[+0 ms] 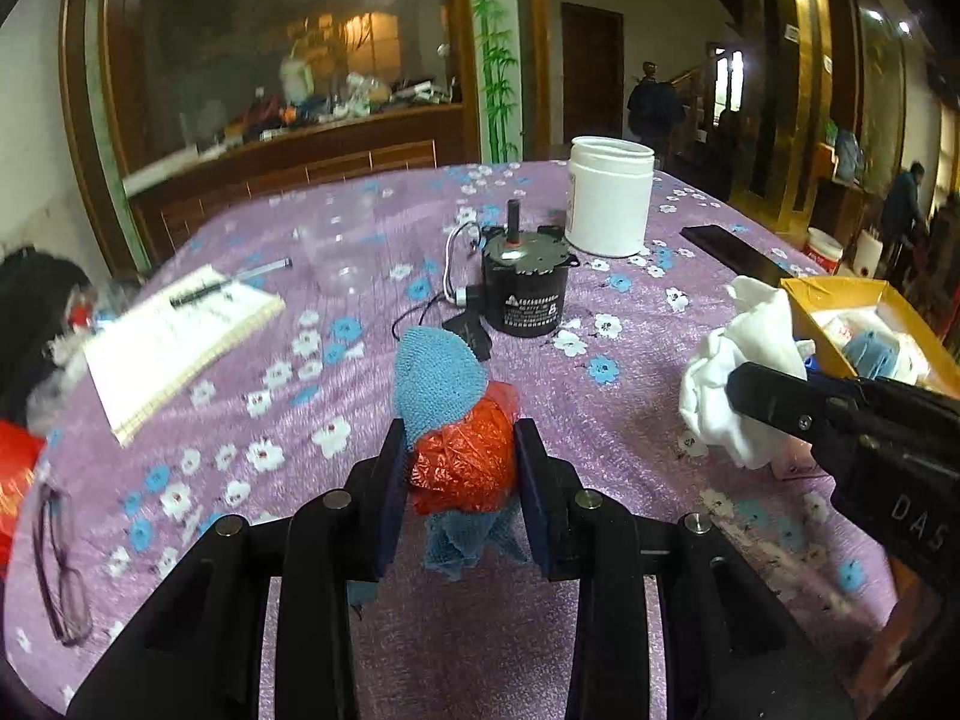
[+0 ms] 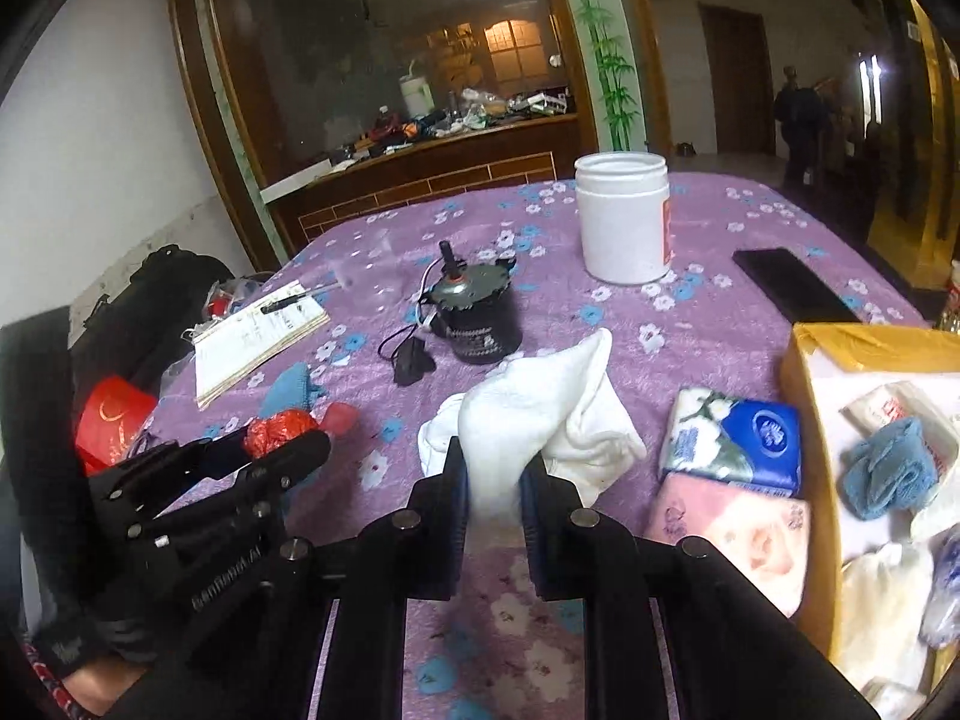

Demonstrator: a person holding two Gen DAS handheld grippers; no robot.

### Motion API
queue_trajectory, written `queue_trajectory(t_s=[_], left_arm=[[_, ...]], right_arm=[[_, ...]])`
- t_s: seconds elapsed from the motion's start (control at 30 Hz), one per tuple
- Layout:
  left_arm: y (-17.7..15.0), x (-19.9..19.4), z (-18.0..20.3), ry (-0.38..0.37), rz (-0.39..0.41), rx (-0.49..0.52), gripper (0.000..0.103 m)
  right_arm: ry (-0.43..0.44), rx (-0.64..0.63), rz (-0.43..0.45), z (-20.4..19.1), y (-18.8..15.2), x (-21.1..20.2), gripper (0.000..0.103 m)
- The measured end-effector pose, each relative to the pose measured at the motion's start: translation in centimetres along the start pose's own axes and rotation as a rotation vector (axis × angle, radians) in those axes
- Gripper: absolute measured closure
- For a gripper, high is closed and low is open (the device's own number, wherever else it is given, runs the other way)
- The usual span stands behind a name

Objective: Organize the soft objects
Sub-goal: 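Hold the blue cloth and white cloth above the table with both tools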

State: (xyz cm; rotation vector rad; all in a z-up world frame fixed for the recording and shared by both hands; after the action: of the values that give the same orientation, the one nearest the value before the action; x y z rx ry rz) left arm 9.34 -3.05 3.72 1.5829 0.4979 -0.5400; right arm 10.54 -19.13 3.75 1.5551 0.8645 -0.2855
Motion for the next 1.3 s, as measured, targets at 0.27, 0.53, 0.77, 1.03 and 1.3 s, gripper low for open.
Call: queue_trajectory(t_s=[0.27, 0.53, 0.77, 1.03, 1.3], left_arm=[[0.2, -0.9, 0.6, 0.053, 0.074, 0.056, 0.072], [0.2, -1.1, 0.9, 0.071, 0.091, 0.074, 0.072], [0.1, -1.2, 1.1, 0.088, 0.1, 0.085, 0.072], [0.1, -1.2, 1.2, 0.091, 0.101, 0.089, 0.072], [0.1, -1.3, 1.2, 0.097, 0.105, 0.095, 0.072]], right_arm=[[0.054, 0.024, 0.017, 0.2, -0.1, -0.5, 0.086], [0.064, 0.023, 0.018, 0.0, -0.2, -0.5, 0.086], [0.057, 0.017, 0.017, 0.0, -0.4, -0.4, 0.086], [0.06, 0.018, 0.015, 0.0, -0.4, -0.4, 0.086], [0.06, 0.017, 0.016, 0.0, -0.5, -0.4, 0.086]])
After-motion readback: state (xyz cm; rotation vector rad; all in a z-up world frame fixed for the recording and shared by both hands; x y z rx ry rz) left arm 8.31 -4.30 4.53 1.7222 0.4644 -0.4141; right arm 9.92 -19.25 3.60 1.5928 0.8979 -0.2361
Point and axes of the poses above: each gripper's, at about its wrist camera, not at the fingertips, and x roughly the way its jaws point, z to its right, y to its top, the point moved 2 cm from there along x, roughly the way its jaws point, and after that the axes turned 4 degrees about -y, right-handed, at the moved point
